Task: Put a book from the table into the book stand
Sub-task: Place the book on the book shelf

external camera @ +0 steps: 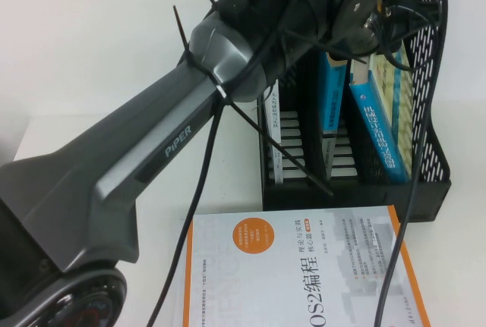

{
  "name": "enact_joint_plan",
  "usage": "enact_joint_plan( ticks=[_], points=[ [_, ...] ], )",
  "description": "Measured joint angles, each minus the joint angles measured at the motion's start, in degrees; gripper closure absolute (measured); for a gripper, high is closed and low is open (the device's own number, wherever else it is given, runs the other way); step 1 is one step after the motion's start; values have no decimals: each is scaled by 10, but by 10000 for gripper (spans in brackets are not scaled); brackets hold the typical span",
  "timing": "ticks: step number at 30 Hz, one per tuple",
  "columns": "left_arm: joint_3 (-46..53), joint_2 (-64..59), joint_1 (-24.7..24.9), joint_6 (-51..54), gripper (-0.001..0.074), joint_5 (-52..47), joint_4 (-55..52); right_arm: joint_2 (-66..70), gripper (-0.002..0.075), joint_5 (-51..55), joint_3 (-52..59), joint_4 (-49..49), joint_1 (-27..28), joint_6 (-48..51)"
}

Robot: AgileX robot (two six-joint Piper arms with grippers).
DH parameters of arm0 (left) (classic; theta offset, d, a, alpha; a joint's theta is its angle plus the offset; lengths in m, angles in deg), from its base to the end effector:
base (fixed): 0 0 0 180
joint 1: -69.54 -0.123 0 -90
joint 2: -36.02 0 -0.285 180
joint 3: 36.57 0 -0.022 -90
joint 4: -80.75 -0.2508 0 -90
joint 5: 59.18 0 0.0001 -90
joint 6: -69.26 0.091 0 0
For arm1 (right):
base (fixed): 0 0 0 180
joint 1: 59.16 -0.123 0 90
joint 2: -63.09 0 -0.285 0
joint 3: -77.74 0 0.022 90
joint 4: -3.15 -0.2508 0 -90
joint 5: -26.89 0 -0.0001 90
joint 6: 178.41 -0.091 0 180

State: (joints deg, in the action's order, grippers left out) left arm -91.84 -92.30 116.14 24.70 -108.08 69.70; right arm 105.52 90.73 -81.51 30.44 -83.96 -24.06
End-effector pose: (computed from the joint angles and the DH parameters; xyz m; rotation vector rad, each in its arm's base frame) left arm 0.3442 -0.3448 0.3937 0.0899 2.1951 -0.7042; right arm 0.0811 -0.0038 0.4013 0.0189 2.1101 -0.0696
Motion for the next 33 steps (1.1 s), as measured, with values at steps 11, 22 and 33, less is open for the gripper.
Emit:
enact_joint_plan(
  ticks=[11,22,33],
  points=[
    [0,-1,0,28,542,0,3,0,729,-34,33,-26,0,0],
    [-2,-17,1,3,542,10,-10,0,729,-65,33,-40,0,0],
    [-5,-21,1,8,480,50,-20,0,729,-65,34,-50,0,12]
  ],
)
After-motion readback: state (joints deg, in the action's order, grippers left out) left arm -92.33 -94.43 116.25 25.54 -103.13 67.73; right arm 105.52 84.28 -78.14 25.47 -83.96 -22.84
